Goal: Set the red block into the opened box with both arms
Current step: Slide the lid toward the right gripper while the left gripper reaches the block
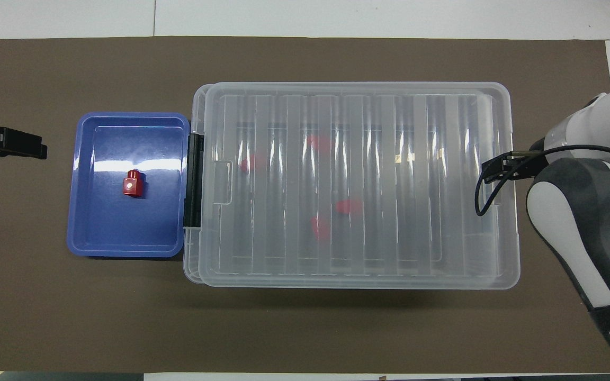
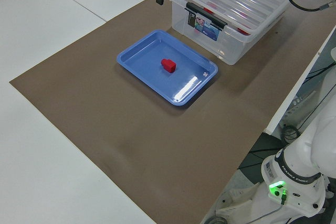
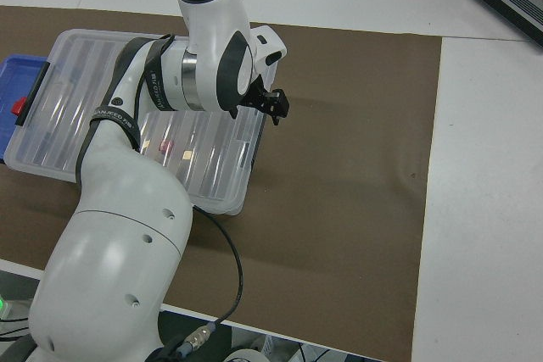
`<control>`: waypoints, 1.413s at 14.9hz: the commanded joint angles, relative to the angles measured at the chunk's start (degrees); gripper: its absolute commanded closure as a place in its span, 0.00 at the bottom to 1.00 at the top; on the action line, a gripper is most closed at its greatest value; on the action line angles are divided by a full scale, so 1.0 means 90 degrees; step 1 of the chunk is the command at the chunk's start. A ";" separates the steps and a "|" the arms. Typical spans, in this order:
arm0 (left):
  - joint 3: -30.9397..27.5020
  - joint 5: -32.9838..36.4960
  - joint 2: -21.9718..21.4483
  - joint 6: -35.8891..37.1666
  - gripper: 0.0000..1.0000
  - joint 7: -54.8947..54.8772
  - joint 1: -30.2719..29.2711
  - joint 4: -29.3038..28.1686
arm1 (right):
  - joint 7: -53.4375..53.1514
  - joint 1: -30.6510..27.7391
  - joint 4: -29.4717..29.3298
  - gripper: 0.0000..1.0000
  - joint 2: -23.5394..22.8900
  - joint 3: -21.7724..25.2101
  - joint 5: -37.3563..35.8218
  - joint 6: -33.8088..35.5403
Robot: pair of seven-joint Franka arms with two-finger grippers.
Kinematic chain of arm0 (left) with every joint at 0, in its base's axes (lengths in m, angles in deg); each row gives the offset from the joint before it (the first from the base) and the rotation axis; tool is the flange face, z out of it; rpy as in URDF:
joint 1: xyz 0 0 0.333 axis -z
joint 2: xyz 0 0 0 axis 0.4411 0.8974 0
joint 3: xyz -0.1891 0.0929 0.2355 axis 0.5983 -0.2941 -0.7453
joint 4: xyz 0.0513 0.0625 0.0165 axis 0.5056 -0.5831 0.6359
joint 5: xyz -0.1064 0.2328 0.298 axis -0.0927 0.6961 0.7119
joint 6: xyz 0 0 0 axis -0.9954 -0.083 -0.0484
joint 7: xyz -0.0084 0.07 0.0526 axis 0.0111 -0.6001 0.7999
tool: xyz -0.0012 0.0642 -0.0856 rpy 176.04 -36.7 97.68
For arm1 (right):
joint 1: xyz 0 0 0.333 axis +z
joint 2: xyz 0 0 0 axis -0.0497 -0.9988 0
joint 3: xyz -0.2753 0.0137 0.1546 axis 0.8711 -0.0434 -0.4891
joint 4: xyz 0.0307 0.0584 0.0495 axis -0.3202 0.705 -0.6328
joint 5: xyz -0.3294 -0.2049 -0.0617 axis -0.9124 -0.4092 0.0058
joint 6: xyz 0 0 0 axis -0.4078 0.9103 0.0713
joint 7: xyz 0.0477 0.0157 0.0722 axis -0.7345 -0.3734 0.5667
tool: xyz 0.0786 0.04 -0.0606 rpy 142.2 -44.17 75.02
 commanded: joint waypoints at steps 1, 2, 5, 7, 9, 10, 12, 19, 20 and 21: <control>0.0008 0.0077 -0.0087 -0.0531 0.00 -0.0088 0.0164 -0.0546 | 0.0154 -0.0164 0.0475 0.00 0.0283 -0.0028 0.0099 -0.0220; 0.0008 0.0086 -0.0058 -0.0803 0.00 -0.0078 0.0175 -0.0779 | 0.0213 -0.0223 0.0524 0.00 0.0283 -0.0028 0.0099 -0.0230; 0.0008 0.0086 0.0010 -0.1604 0.00 -0.0088 0.0184 -0.1443 | 0.0233 -0.0272 0.0632 0.00 0.0322 -0.0028 0.0079 -0.0347; 0.0008 0.0086 0.0205 -0.1995 0.00 -0.0088 0.0194 -0.1669 | 0.0368 -0.0408 0.0622 0.00 0.0322 -0.0019 -0.0018 -0.0347; -0.0012 0.0086 0.0362 -0.2259 0.00 -0.0069 0.0292 -0.1912 | 0.0846 -0.0730 0.0632 0.00 0.0322 -0.0019 -0.0018 -0.0357; -0.0012 0.0086 0.0372 -0.2493 0.00 -0.0068 0.0292 -0.2127 | 0.1032 -0.0847 0.0632 0.00 0.0322 -0.0019 -0.0028 -0.0357; -0.0012 0.0086 0.0459 -0.2991 0.00 -0.0030 0.0311 -0.2537 | 0.1248 -0.1023 0.0642 0.00 0.0322 -0.0009 -0.0038 -0.0425; -0.0012 0.0086 0.0792 -0.4417 0.00 0.0010 0.0311 -0.3514 | 0.1980 -0.1511 0.0642 0.00 0.0303 -0.0009 -0.0370 -0.0543; -0.0012 0.0086 0.0840 -0.4545 0.00 0.0010 0.0311 -0.3564 | 0.2116 -0.1590 0.0623 0.00 0.0293 -0.0009 -0.0409 -0.0543; -0.0012 0.0086 0.0909 -0.4604 0.00 0.0019 0.0331 -0.3584 | 0.2234 -0.1648 0.0603 0.00 0.0274 -0.0009 -0.0515 -0.0543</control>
